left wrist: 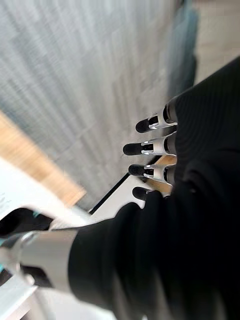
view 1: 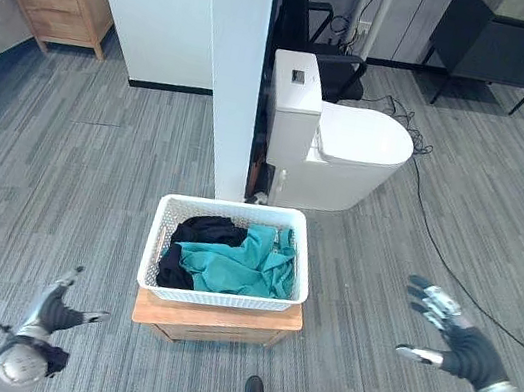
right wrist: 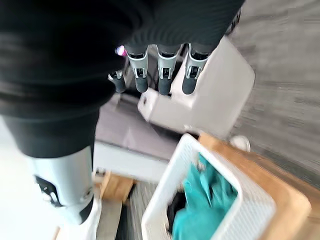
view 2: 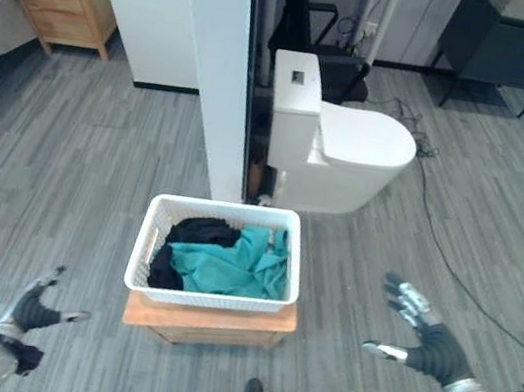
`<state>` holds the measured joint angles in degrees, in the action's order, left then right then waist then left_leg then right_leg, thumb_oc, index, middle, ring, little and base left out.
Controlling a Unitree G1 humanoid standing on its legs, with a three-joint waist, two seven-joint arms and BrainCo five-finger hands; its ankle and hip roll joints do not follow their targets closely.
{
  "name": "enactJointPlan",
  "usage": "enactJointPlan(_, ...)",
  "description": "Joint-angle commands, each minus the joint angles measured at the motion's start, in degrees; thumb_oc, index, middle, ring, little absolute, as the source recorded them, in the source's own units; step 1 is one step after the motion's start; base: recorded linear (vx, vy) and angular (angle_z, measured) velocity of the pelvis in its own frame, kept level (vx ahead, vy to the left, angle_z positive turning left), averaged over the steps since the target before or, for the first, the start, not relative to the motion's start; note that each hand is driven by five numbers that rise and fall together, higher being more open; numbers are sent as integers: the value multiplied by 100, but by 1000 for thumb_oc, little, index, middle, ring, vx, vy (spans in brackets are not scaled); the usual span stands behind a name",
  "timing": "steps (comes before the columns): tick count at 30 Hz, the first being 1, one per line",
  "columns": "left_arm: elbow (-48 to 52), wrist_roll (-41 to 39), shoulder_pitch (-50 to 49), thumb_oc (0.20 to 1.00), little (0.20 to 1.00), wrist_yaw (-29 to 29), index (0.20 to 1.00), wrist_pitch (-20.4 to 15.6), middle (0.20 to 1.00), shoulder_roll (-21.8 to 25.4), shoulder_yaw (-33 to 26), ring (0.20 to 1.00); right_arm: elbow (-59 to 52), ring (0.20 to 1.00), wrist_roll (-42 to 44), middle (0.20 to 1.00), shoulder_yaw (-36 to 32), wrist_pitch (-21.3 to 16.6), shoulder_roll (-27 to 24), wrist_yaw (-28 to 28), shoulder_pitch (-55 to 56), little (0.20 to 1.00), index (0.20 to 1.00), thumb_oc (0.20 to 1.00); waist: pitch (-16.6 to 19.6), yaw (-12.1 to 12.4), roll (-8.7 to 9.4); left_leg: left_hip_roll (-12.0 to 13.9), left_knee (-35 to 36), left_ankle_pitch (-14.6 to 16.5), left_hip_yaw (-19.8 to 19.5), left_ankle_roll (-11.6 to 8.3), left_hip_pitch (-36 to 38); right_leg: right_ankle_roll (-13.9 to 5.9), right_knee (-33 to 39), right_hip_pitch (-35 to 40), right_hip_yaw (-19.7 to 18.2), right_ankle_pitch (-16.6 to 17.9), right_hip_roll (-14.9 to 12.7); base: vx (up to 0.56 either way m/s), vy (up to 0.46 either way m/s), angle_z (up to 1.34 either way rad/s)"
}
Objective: Grab the laundry basket,head to the washer,open it,put in the laundry and shut it.
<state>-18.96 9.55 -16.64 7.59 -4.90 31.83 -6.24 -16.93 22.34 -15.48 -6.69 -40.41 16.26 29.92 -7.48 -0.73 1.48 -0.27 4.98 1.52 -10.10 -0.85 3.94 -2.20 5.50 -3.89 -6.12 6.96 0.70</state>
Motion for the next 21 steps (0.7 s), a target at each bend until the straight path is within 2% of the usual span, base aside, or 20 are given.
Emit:
enactJointPlan(1,86,156,535,1000,1000,79,1000,-64,1000,366,-157,1000,496,1000,61,1000,-74,39,249,-583,-539,1000,1000,1000,229,109,44,164,-47,344,-107,-104,63,-608,-147,493,-117,-910,-397,37,31,-1)
enactJointPlan(5,132,155,943,1000,1000,138,1000,56,1000,402,-39,1000,1001,1000,44,1000,185,153,474,-778,-1013,1000,1000,1000,230,156,32,161,2,334,-143,-81,29,-626,-68,474,-109,-860,-432,-3,13,-3)
enactJointPlan(14,321,-281,1699,1000,1000,171,1000,199,1000,284,235,1000,1679,1000,-208,1000,656,335,413,-1053,-1887,1000,1000,1000,266,260,48,135,2,305,-132,-54,-96,-649,-50,355,-107,-777,-441,-15,7,-3)
enactJointPlan(18,118,-314,2324,1000,1000,225,1000,272,1000,312,611,1000,2060,1000,111,1000,1036,453,406,-1076,-2325,1000,1000,1000,270,291,65,140,2,294,-204,-65,-97,-638,-50,377,-65,-800,-412,5,2,-1)
enactJointPlan(21,-305,-455,2869,1000,1000,256,1000,359,1000,327,996,1000,2520,1000,676,1000,1451,584,364,-1093,-2663,1000,1000,1000,234,305,74,137,2,262,-224,-87,-166,-655,-50,317,-23,-761,-417,-23,-5,1)
